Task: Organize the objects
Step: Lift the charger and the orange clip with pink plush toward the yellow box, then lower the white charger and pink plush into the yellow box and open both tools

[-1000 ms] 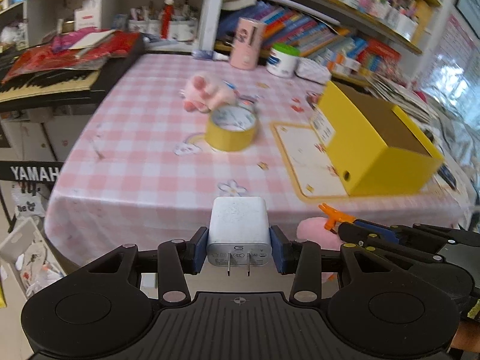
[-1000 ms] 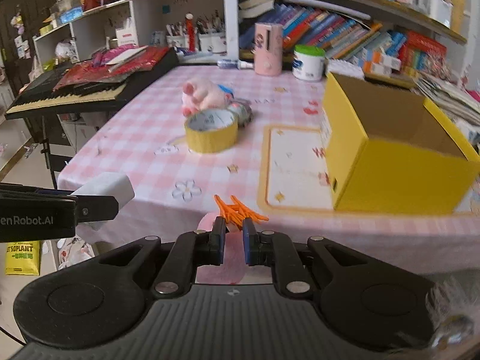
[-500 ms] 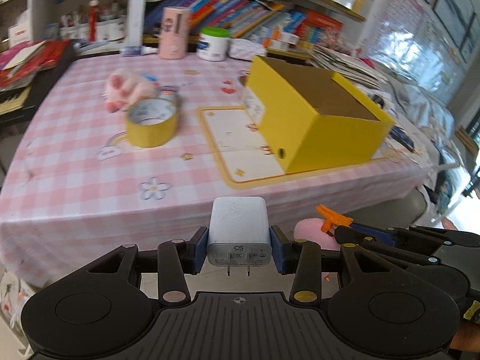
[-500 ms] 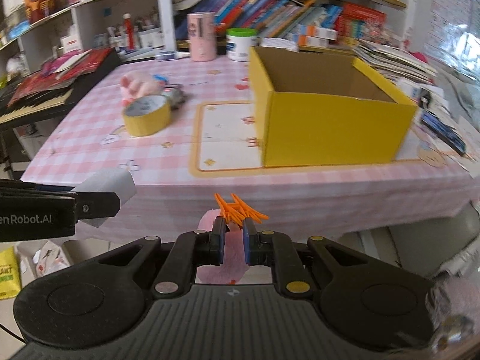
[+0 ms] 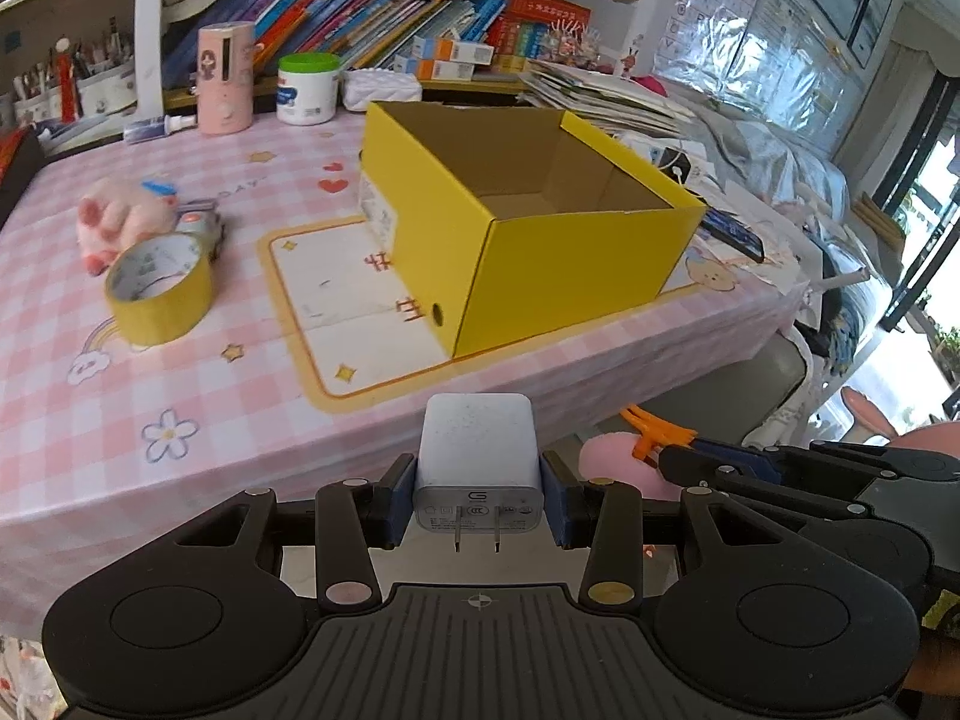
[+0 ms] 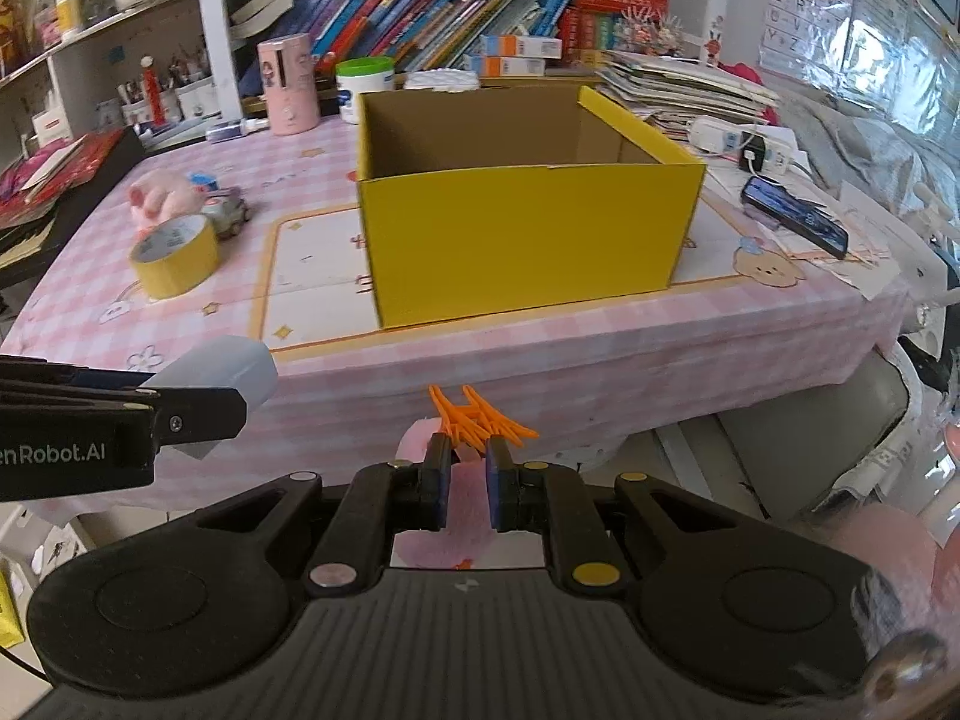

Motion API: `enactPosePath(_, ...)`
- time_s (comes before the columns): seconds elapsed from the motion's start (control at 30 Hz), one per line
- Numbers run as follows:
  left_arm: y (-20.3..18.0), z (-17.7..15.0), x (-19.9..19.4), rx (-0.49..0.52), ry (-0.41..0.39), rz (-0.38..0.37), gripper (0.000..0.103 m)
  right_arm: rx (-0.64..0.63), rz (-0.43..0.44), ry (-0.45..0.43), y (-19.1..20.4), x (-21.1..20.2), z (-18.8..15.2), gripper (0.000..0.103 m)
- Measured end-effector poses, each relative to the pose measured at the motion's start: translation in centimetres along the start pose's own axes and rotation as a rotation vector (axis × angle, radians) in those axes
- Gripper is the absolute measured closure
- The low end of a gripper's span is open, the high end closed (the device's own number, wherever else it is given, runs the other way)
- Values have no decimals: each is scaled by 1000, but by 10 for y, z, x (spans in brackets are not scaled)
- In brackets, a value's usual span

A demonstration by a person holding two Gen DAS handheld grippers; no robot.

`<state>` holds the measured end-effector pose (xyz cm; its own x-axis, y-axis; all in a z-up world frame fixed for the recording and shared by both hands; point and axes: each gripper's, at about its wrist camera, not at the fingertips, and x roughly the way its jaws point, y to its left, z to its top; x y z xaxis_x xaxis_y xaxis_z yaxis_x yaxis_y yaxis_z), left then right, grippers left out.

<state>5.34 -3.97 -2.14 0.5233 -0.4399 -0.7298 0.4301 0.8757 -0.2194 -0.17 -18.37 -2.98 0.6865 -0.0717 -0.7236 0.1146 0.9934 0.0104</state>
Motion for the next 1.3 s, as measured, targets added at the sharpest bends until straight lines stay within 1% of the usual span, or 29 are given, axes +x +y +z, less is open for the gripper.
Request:
enactPosePath(0.2, -14, 12, 10, 16, -9, -9, 62, 3, -6, -3, -17, 6, 9, 91)
enactPosePath(0.37, -30, 30, 13, 40, -57, -33, 62, 19, -25, -28, -37, 7, 23, 91)
enactPosePath(0.53, -46, 58, 10, 49, -146, -60, 62, 13, -48, -122, -57, -2, 49, 91)
enactPosePath(0.7, -63, 90, 8, 75, -249, -57, 62, -10, -51, -245, -78, -12, 91, 91)
enactPosePath(0.83, -73, 111, 18, 79, -296, -18, 62, -56, -44, -340, -91, -14, 125, 91)
enactPosePath(0.97, -77, 126, 37, 51, -297, 29, 62, -101, -21, -396, -103, -3, 155, 91)
enactPosePath(1.13, -80, 137, 64, 33, -273, 105, 62, -147, 30, -414, -113, 20, 181, 91)
enactPosePath(1.3, -84, 143, 88, 42, -236, 179, 62, -191, 91, -395, -117, 45, 193, 91)
